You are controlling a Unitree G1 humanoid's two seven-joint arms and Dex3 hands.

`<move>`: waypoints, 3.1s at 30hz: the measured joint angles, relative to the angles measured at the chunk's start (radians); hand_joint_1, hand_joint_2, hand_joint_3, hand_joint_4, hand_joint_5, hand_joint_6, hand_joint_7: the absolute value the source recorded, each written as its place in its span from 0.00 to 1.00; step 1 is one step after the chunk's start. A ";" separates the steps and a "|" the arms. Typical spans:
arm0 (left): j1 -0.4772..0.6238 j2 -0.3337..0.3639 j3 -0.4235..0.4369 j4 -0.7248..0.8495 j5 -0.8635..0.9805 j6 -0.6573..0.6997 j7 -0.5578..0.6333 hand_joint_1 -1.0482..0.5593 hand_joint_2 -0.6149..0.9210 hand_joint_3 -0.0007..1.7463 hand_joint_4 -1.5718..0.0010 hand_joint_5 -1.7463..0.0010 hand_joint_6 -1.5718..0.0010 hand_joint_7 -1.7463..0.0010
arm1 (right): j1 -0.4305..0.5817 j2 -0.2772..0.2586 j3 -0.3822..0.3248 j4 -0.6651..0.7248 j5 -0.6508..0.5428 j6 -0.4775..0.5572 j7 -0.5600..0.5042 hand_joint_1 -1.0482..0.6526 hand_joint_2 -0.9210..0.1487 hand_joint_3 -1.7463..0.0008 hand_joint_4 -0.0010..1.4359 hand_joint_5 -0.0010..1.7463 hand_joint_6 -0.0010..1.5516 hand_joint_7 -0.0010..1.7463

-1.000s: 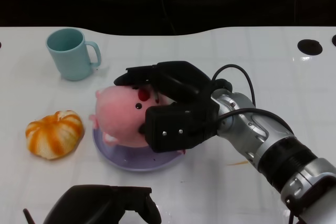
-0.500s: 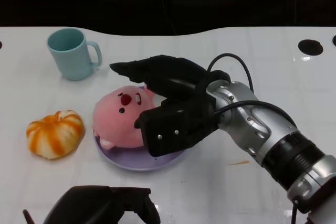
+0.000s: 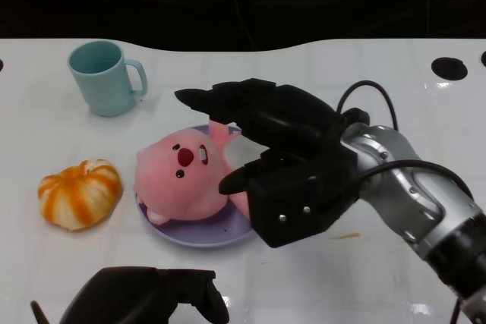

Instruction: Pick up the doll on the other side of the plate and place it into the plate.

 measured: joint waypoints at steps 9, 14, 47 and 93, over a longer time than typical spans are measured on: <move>-0.012 0.005 0.002 0.010 -0.002 -0.001 0.000 0.48 1.00 0.17 0.55 0.20 0.50 0.56 | 0.166 -0.112 -0.080 -0.150 0.084 -0.080 0.016 0.19 0.00 0.91 0.00 0.43 0.16 0.06; -0.015 0.007 0.003 0.016 -0.002 -0.005 0.000 0.49 1.00 0.17 0.54 0.19 0.50 0.55 | 0.263 -0.158 -0.132 -0.213 0.131 -0.125 0.017 0.29 0.00 0.94 0.21 0.50 0.34 0.13; -0.027 0.021 0.019 0.032 -0.035 -0.006 -0.001 0.48 1.00 0.18 0.57 0.15 0.51 0.54 | 0.723 -0.314 -0.381 -0.672 0.383 0.104 0.198 0.58 0.48 0.25 0.50 1.00 0.38 0.90; -0.018 0.032 0.052 0.065 -0.074 -0.053 0.009 0.48 1.00 0.20 0.60 0.06 0.53 0.54 | 0.708 -0.248 -0.345 -0.469 0.365 -0.028 0.134 0.55 0.53 0.24 0.53 1.00 0.45 0.83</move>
